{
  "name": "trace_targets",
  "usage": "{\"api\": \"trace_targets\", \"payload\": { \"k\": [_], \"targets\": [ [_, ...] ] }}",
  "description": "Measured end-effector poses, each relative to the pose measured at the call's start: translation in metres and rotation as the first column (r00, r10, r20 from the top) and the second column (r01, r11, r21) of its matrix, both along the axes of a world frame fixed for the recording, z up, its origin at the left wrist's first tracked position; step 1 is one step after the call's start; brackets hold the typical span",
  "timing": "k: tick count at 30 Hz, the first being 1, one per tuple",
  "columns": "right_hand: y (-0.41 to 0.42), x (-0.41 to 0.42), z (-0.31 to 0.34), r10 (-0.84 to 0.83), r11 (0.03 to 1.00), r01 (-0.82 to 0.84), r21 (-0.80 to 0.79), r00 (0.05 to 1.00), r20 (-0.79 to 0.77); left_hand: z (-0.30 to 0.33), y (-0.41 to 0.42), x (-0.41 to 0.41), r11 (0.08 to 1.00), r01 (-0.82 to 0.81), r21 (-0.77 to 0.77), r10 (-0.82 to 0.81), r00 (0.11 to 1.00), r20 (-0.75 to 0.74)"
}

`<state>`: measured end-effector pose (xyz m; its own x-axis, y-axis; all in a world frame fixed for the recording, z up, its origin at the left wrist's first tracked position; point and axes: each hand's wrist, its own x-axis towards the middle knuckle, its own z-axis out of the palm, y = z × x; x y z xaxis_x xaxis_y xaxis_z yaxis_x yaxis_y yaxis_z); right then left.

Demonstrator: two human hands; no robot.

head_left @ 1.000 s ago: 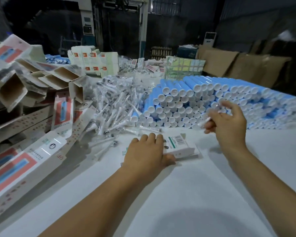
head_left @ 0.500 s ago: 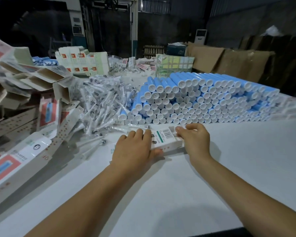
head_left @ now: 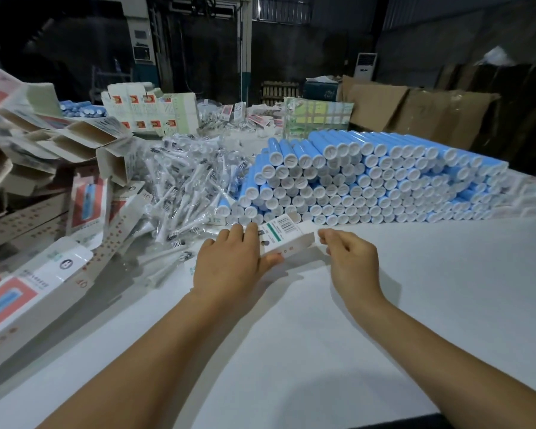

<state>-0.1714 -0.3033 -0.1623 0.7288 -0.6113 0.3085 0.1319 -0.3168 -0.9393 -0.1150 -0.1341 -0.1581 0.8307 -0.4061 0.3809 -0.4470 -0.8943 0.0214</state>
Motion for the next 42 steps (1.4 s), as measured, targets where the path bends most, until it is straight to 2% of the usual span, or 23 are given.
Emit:
{"api": "trace_targets", "payload": {
  "k": [3, 12, 16, 24, 27, 30, 35, 37, 39, 40, 41, 42],
  "targets": [
    [0.007, -0.002, -0.001, 0.029, 0.995, -0.026, -0.097, 0.999, 0.028, -0.001, -0.001, -0.001, 1.000, 0.003, 0.005, -0.004, 1.000, 0.020],
    [0.015, -0.006, -0.005, 0.112, 0.972, -0.112, -0.207, 0.994, -0.013, -0.006, -0.005, -0.004, 1.000, 0.012, 0.025, -0.014, 0.996, 0.091],
    [0.011, -0.005, -0.004, 0.121, 0.975, -0.120, -0.186, 0.993, -0.010, -0.008, -0.003, -0.005, 0.999, 0.005, 0.043, -0.010, 0.993, 0.116],
    [0.005, 0.009, -0.003, 0.184, 0.968, -0.212, -0.136, 0.963, -0.196, -0.014, -0.008, -0.012, 0.984, 0.048, 0.171, -0.081, 0.978, 0.192],
    [0.005, 0.008, -0.003, 0.170, 0.983, -0.178, -0.047, 0.975, -0.147, -0.012, -0.009, -0.013, 0.985, 0.037, 0.166, -0.069, 0.979, 0.192],
    [0.006, 0.007, -0.003, 0.153, 0.985, -0.160, -0.060, 0.982, -0.107, -0.011, -0.009, -0.014, 0.987, 0.036, 0.156, -0.067, 0.977, 0.200],
    [0.009, 0.004, 0.001, 0.247, 0.969, -0.248, 0.001, 0.965, -0.090, -0.011, -0.009, -0.014, 0.989, 0.050, 0.141, -0.077, 0.978, 0.193],
    [0.009, 0.002, 0.002, 0.243, 0.964, -0.250, -0.086, 0.967, -0.081, -0.011, -0.008, -0.014, 0.991, 0.047, 0.126, -0.071, 0.980, 0.188],
    [0.006, 0.001, 0.005, 0.104, 0.962, -0.110, -0.250, 0.994, -0.038, -0.010, -0.009, -0.013, 0.995, 0.043, 0.085, -0.058, 0.981, 0.183],
    [0.004, 0.002, 0.006, 0.010, 0.972, -0.010, -0.236, 1.000, 0.002, -0.009, -0.009, -0.012, 0.998, 0.039, 0.059, -0.049, 0.984, 0.174],
    [0.001, 0.003, 0.008, -0.056, 0.995, 0.058, -0.083, 0.998, 0.019, -0.008, -0.009, -0.011, 0.999, 0.031, 0.037, -0.037, 0.986, 0.160],
    [-0.002, 0.004, 0.011, -0.045, 0.978, 0.041, 0.203, 0.999, 0.012, -0.007, -0.009, -0.010, 0.999, 0.024, 0.026, -0.027, 0.989, 0.144]
  ]
}}
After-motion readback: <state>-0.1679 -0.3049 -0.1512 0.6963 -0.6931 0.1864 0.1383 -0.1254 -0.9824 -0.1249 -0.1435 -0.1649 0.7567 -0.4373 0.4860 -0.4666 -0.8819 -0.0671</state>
